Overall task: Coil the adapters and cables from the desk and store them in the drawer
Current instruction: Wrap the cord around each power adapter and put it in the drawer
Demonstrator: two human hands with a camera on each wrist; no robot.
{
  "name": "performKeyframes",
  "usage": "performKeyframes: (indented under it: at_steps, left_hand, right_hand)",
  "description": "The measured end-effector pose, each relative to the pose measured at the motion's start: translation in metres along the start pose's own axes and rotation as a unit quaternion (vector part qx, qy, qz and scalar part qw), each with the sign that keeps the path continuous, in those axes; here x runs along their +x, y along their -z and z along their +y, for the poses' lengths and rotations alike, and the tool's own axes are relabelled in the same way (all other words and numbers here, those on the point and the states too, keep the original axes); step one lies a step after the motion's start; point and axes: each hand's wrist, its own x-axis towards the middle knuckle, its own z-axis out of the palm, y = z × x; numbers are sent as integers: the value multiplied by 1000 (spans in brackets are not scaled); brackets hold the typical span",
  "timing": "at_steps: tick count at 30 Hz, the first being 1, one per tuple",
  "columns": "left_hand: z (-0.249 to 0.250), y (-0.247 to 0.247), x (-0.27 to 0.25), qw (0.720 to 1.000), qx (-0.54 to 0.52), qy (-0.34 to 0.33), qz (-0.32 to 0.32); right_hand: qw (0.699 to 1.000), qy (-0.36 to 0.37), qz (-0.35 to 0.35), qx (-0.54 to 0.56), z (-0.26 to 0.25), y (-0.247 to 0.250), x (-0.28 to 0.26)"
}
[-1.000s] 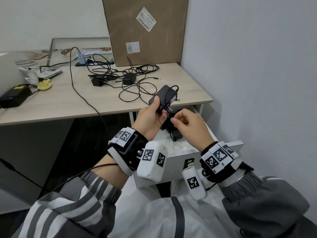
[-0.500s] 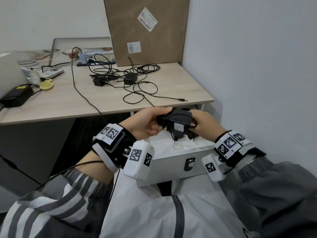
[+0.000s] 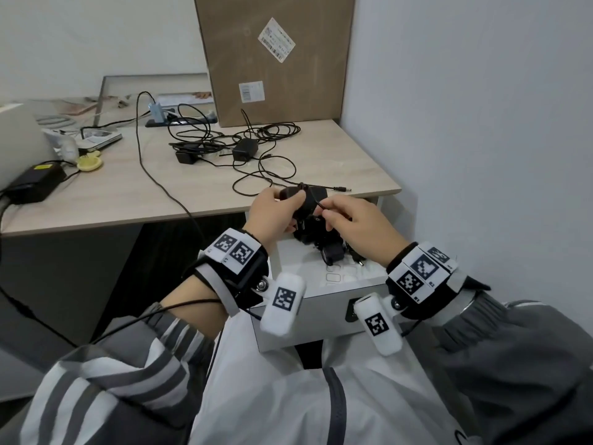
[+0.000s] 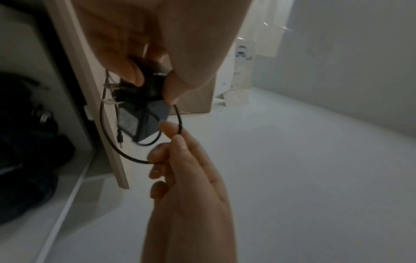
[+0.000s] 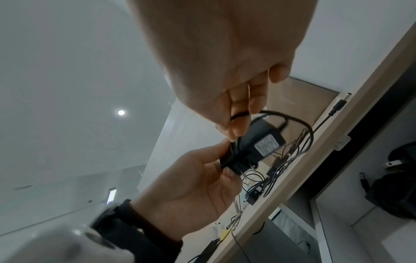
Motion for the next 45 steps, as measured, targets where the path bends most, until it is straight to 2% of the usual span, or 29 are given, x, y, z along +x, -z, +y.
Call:
performKeyframes:
  at_steps: [3,7,10,14,17,20,23,25,29,32,35,37,39,41,43,45]
  left_hand:
    - [-2,-3,0,985,-169,41,-22]
    - [2,-8,-5,939,-334,68,-48]
    - [6,-6,-11,913,-395,80,-70]
    - [11,0,-14,902,-406,110,-98]
    - [11,4,-17,923,-328,120,-163]
    - [11,10,-20,954,-145,117,-237]
    - [11,18,-18,945,32,103,-309]
    - [13,19,-17,934,111,84,-328]
    - [18,17,-16,933,202,59,-292]
    - [17,15,-12,941,243,46,-233]
    - [12,13,-7,954,267,17,-138]
    - [6,13,-1,958,281,-22,-47]
    - [0,14,4,980,193,-40,25]
    - [-4,16,6,999,4,-31,31]
    - [-3,15,4,986,-164,-11,-6]
    - [2,13,-2,967,-253,11,-32]
  right_hand:
    - [999,20,-38,1,0,-2,-5]
    - [998,15,-53,27,3,-10,-8]
    - [998,20,-47,28,9,-9,-8]
    - [999,7,-49,23,16,-6,-10]
    - [999,-4,-48,13,19,-3,-9]
    - [998,-44,-42,-31,31,7,-2]
    - [995,-65,-65,-44,39,10,1]
    - [994,-70,-86,-22,41,10,2]
    - [994,-63,-87,-10,37,15,6]
    - [997,-54,-60,-2,29,16,6]
    - [998,-31,-40,26,13,15,2]
    - [996,-9,-45,70,-1,13,-3]
    - [994,9,-57,93,-9,8,-6]
    - [994,8,-60,93,-11,4,-6]
    - [993,2,-51,108,-7,0,-4]
    - [991,0,-40,126,-4,-1,-4]
